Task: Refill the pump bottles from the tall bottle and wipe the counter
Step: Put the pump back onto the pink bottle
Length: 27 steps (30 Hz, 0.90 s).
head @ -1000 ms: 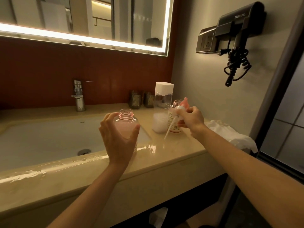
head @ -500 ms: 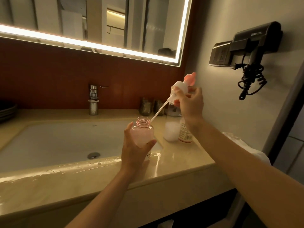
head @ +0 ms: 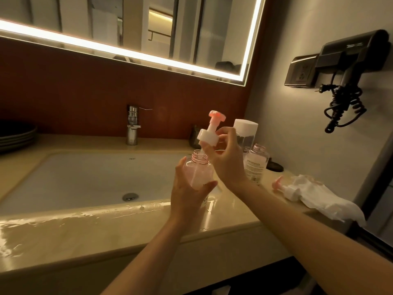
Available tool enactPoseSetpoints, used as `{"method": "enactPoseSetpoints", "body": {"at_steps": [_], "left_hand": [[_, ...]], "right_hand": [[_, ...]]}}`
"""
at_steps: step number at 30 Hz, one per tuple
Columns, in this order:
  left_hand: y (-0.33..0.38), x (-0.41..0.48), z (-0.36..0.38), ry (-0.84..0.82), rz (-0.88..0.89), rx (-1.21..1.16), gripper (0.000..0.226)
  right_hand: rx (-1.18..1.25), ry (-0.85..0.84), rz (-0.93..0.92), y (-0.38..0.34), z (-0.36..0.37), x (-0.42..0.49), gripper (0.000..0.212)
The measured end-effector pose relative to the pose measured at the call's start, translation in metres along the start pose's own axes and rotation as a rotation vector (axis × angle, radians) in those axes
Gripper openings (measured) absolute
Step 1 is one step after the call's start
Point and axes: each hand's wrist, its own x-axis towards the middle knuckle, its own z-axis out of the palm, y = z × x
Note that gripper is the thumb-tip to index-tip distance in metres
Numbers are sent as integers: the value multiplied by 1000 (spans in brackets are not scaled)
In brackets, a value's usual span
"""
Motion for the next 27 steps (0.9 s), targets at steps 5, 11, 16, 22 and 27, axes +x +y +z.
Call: {"method": "enactPoseSetpoints", "body": {"at_steps": [5, 11, 16, 22, 27], "left_hand": [[0, 2, 1, 9, 13, 15, 92], [0, 1, 1, 5, 8, 41, 92], [-4, 2, 1, -9, -7, 36, 97], [-7, 3, 2, -12, -9, 65, 97], [-8, 3, 3, 3, -5, 72, 94]], "right_hand": [[-35, -136, -11, 8, 2, -12, 50], [-20, -216, -16, 14, -1, -20, 48], [19, -212, 40, 9, -1, -17, 50], [44, -429, 206, -6, 6, 6, 60], [39, -407, 213, -4, 9, -4, 45]]}}
